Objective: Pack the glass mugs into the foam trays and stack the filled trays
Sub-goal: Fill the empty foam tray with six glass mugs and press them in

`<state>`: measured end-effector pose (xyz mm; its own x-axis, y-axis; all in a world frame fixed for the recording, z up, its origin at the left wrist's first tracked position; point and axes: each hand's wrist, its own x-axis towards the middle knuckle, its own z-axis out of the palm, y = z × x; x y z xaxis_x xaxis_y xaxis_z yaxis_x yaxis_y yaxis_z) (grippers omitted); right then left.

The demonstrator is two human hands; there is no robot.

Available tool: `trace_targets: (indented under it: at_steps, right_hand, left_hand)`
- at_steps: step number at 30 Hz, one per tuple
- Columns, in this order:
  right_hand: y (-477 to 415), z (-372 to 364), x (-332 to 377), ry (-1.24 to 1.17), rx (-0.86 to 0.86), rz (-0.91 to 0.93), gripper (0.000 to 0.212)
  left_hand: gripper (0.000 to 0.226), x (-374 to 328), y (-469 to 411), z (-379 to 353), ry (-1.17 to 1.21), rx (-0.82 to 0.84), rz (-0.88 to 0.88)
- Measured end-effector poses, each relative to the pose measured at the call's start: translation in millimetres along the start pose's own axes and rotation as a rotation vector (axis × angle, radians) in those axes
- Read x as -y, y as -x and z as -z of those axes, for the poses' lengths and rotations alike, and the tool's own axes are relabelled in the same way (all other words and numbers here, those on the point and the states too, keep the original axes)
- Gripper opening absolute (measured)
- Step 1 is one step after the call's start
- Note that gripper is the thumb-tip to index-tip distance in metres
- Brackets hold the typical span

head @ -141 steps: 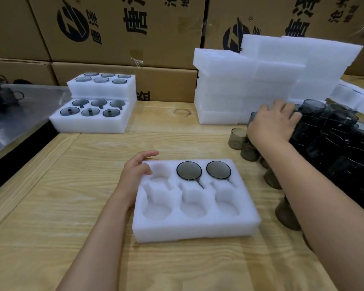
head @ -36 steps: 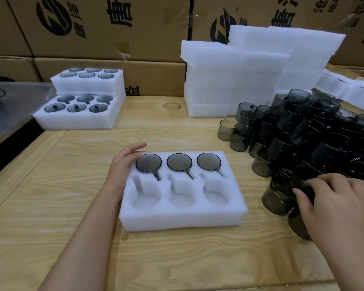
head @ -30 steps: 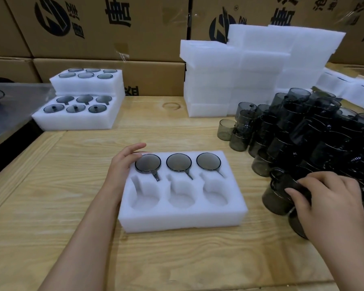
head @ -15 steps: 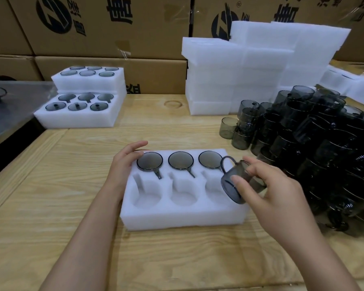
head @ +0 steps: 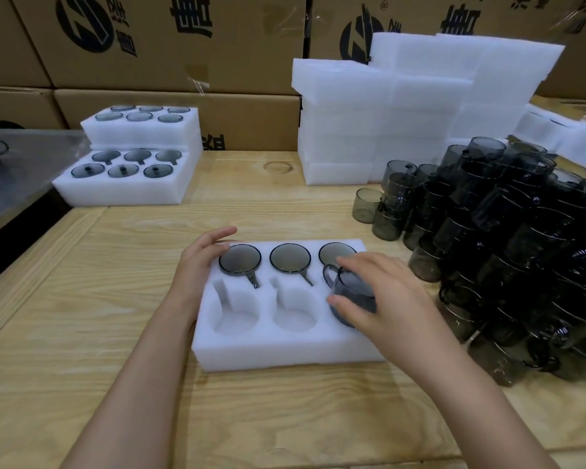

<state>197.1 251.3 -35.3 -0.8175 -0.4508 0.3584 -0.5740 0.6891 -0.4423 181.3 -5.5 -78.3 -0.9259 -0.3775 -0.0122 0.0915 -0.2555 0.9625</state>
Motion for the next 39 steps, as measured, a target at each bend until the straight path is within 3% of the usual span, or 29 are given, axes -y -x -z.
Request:
trace_targets:
  at_steps: [10, 19, 23, 28, 31, 34, 39]
  right_hand:
    - [4.5, -13.7, 2.2, 0.144, -0.052, 0.064, 0.041]
    - [5.2, -3.1, -1.4, 0.058, 0.252, 0.04, 0.071]
    - [10.9, -6.4, -4.8, 0.232, 0.299, 0.062, 0.065]
    - [15.0, -10.9, -9.3, 0.204, 0.345, 0.07, 0.066]
    - [0.1, -3.2, -6.5, 0.001, 0.253, 0.005, 0.06]
    - [-25.5, -4.5, -5.1, 0.006, 0.146, -0.03, 0.067]
    - [-44.2, -31.4, -5.3, 0.266, 0.421, -0.069, 0.063]
  left_hand:
    - [0.032, 0.0, 0.8, 0.4, -0.058, 0.004, -0.024]
    - [0.032, -0.5, 3.0, -1.1, -0.06, -0.004, -0.03]
    - [0.032, -0.8, 4.3, -0.5, -0.071, -0.004, -0.027]
    - [0.032, -1.3, 4.6, 0.2, -0.069, -0.004, -0.016]
    - [0.031, -1.3, 4.5, 0.7, -0.056, 0.0, -0.012]
    - [0.031, -1.7, 4.0, 0.8, -0.052, -0.003, -0.012]
    - [0.032, -1.4, 3.3, -0.1, -0.071, 0.0, -0.017]
